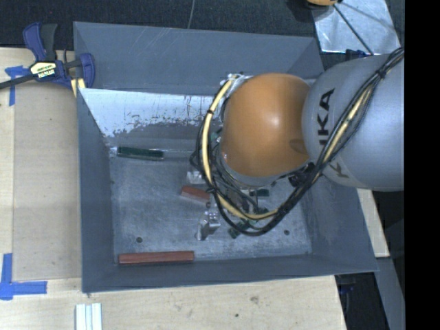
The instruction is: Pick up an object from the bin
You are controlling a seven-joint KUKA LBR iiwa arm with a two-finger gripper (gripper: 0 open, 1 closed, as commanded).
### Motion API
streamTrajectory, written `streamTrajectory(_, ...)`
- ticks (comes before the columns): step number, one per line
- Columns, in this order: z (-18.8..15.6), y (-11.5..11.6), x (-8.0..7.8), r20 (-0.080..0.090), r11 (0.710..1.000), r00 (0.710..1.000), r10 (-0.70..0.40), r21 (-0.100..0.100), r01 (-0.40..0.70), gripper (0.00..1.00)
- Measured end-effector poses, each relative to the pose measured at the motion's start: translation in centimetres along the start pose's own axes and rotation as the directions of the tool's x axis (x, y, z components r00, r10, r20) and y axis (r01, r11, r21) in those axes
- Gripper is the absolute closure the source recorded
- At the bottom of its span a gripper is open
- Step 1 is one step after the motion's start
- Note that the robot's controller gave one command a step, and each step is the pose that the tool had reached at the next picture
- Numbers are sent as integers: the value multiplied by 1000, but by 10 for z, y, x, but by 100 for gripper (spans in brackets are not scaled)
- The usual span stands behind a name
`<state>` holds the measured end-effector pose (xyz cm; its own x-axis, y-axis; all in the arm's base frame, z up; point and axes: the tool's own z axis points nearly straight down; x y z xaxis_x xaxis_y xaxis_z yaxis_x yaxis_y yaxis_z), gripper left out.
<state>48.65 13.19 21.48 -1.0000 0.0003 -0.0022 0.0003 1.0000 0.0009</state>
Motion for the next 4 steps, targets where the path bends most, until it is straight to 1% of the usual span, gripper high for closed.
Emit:
streamTrajectory(1,85,-73,-50,5,999,999,-50,1,50,0)
streamTrajectory(2,94,-77,-63,-4,1000,1000,-11,2,11,0)
streamTrajectory(3,76,-68,-65,3,1000,1000,3,0,-3,0)
streamTrajectory(4,142,-74,-63,3,995,995,96,0,-96,0)
